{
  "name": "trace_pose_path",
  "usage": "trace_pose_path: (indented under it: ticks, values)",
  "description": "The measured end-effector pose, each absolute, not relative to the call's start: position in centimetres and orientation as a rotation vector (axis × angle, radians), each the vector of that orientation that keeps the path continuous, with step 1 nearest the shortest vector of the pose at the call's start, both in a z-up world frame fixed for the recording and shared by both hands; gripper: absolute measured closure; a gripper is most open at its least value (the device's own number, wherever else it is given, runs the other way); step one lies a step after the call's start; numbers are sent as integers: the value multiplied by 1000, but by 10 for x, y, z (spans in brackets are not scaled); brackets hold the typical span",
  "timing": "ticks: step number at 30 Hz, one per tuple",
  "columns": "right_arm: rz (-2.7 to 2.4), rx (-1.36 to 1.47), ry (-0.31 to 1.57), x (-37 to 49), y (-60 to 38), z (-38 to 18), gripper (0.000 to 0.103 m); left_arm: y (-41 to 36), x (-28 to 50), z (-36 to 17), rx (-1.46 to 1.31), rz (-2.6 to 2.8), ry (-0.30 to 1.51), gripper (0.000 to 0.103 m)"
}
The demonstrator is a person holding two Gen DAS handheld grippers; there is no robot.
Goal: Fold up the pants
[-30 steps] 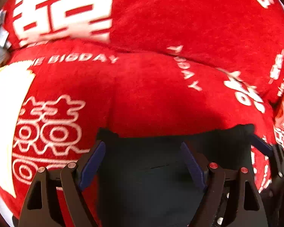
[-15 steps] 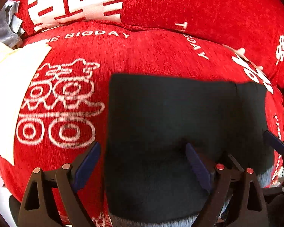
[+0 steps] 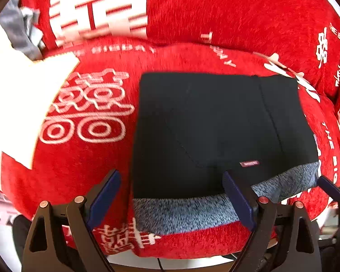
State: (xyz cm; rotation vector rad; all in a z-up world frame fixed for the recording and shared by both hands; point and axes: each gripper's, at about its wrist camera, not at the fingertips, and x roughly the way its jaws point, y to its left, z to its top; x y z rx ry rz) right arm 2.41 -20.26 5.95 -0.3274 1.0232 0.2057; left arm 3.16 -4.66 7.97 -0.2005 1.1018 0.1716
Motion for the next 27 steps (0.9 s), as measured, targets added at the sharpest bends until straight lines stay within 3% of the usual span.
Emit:
trace_pose_path:
  ticks: [9, 27]
  values:
    - [152, -270, 925, 19, -217, 90, 0, -56, 19, 93, -167, 197, 1079, 11]
    - [132, -266, 940, 22, -224, 84, 0, -75, -3, 94, -95, 250, 1055, 11]
